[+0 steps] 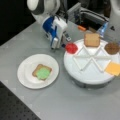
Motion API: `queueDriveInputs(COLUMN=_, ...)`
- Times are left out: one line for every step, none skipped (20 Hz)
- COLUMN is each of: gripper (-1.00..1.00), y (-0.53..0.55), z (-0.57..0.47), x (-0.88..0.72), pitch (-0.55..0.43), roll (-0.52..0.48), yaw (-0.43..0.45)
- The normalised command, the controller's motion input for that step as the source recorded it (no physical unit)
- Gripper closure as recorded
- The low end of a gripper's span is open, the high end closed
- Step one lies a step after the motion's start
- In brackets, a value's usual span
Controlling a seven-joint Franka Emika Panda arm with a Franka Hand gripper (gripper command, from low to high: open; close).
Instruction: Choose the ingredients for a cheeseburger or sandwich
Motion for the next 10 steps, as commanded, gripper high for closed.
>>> queueDriveInputs(gripper=1.00, y=-0.06, z=-0.13, x=0.15, pitch=-0.114, roll=0.130, yaw=0.022)
queueDriveInputs(gripper=1.00, y=-0.05, z=-0.13, x=0.14, pitch=-0.116, roll=0.125, yaw=0.018)
queueDriveInputs(gripper=1.00, y=-0.04, z=-0.14, x=0.14, pitch=-0.117, roll=0.117, yaw=0.015)
queueDriveInputs(gripper=1.00, y=-0.03, z=-0.14, x=0.14, pitch=-0.116, roll=0.101, yaw=0.007)
queueDriveInputs(gripper=1.00, y=-0.03, z=-0.14, x=0.14, pitch=-0.114, roll=0.088, yaw=0.001)
queueDriveInputs(gripper=1.00, y=-0.02, z=-0.15, x=0.14, pitch=-0.114, roll=0.085, yaw=-0.001)
queueDriveInputs(gripper=1.00, y=-0.02, z=-0.15, x=0.14, pitch=-0.114, roll=0.078, yaw=-0.007)
queueDriveInputs(gripper=1.00, y=-0.02, z=-0.15, x=0.14, pitch=-0.111, roll=0.077, yaw=-0.010)
queueDriveInputs(gripper=1.00, y=-0.02, z=-0.14, x=0.13, pitch=-0.109, roll=0.075, yaw=-0.015)
queueDriveInputs(gripper=1.00, y=-0.02, z=-0.14, x=0.13, pitch=-0.109, roll=0.076, yaw=-0.018)
